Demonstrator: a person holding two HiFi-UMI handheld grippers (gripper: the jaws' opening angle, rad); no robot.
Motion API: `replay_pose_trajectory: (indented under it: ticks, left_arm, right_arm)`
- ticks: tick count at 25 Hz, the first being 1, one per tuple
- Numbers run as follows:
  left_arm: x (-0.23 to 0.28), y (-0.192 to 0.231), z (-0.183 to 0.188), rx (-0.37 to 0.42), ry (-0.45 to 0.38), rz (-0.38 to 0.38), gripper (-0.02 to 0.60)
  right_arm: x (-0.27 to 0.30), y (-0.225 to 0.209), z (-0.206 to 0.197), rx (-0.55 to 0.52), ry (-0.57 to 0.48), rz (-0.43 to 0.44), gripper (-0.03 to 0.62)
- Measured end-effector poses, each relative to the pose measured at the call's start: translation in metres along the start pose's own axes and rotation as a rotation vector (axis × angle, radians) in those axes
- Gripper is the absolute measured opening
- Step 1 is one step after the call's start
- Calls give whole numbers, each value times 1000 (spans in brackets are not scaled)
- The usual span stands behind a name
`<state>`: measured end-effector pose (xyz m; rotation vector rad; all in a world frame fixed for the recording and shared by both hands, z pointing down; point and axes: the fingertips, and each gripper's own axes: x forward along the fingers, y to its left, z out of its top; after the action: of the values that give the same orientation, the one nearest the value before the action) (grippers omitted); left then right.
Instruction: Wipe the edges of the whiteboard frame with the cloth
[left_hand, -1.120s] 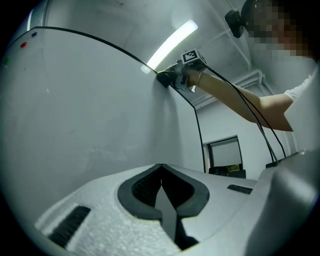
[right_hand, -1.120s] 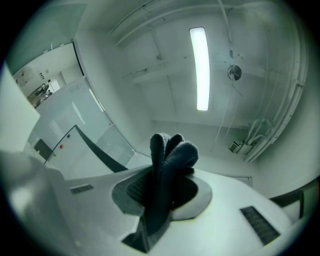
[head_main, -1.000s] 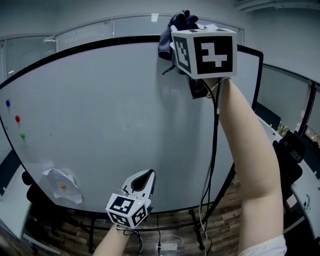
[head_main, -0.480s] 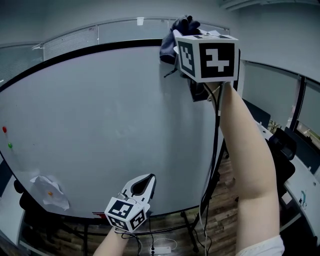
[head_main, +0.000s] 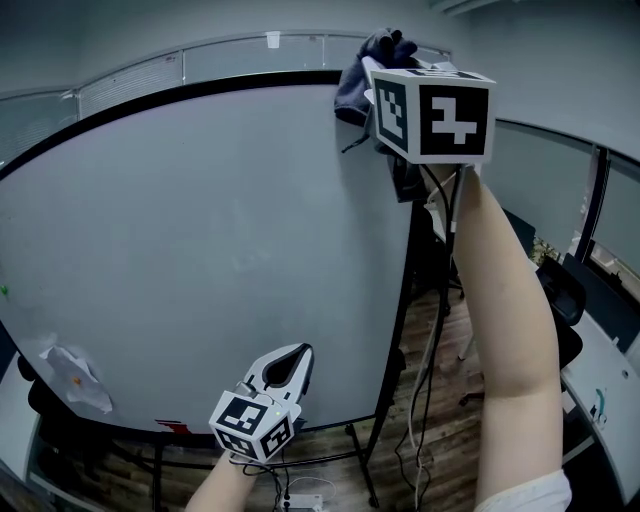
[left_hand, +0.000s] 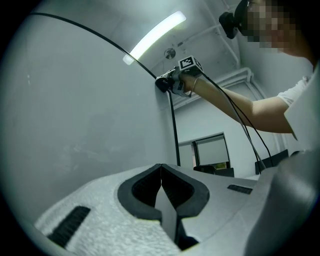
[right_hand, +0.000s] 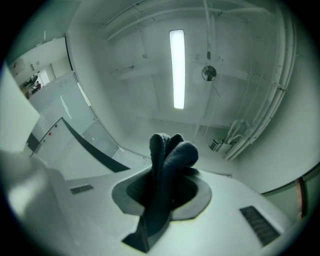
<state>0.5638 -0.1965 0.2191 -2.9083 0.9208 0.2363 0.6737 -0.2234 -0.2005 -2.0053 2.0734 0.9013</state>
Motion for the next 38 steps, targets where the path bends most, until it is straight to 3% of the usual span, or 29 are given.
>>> replay_pose_trajectory:
  ticks: [7, 14, 28, 38]
  left_arm:
    - [26, -23, -8, 8, 19, -7, 18]
    - [42, -47, -16, -4, 33, -18, 18]
    - [34, -75, -51, -36, 56, 20, 18]
    - [28, -88, -69, 2, 87, 44, 18]
  right_arm:
    - [-11, -45, -16, 15, 3, -2, 67]
    - [-21, -61, -32, 31, 10, 4, 68]
    - [-64, -43, -108, 118, 42, 59, 68]
    - [-105, -20, -178, 134, 104, 68, 67]
